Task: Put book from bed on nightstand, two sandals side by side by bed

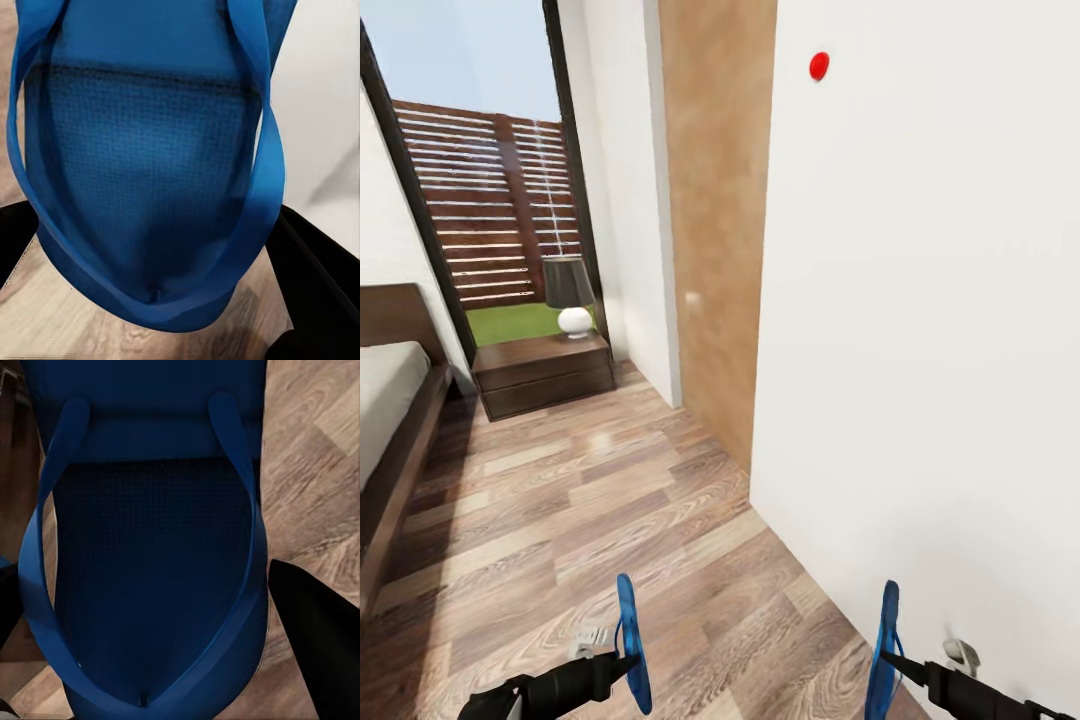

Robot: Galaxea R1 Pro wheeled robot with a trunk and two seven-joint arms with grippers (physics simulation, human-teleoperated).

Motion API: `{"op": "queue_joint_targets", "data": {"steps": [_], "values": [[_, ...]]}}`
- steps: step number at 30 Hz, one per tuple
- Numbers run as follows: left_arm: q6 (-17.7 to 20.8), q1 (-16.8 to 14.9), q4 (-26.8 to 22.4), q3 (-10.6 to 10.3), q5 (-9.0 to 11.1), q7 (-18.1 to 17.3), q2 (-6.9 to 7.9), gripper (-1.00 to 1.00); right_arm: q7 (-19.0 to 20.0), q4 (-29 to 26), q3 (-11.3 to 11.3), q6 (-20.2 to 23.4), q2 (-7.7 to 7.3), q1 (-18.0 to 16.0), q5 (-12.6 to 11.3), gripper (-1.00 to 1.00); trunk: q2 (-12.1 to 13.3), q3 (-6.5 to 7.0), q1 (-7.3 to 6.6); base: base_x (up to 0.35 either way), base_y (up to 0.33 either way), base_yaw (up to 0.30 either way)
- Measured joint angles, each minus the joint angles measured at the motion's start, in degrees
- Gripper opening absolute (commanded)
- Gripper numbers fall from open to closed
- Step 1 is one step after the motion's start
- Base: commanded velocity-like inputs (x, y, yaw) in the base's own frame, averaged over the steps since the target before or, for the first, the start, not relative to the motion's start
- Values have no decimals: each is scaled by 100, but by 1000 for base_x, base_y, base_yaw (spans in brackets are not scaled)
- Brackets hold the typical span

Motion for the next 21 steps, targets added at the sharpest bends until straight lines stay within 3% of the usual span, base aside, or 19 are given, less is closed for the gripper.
{"op": "queue_joint_targets", "data": {"steps": [10, 21], "values": [[3, 1, 3, 0, 0, 0, 0, -100, 0, 0, -1, -2, 0, 0, 0, -100, 0, 0, 0, 9, 0, 279], [6, 0, 1, 0, -1, 0, -5, -100, 0, 0, 1, -3, 0, 0, 0, -100, 0, 0, -2, 215, 0, 279]]}}
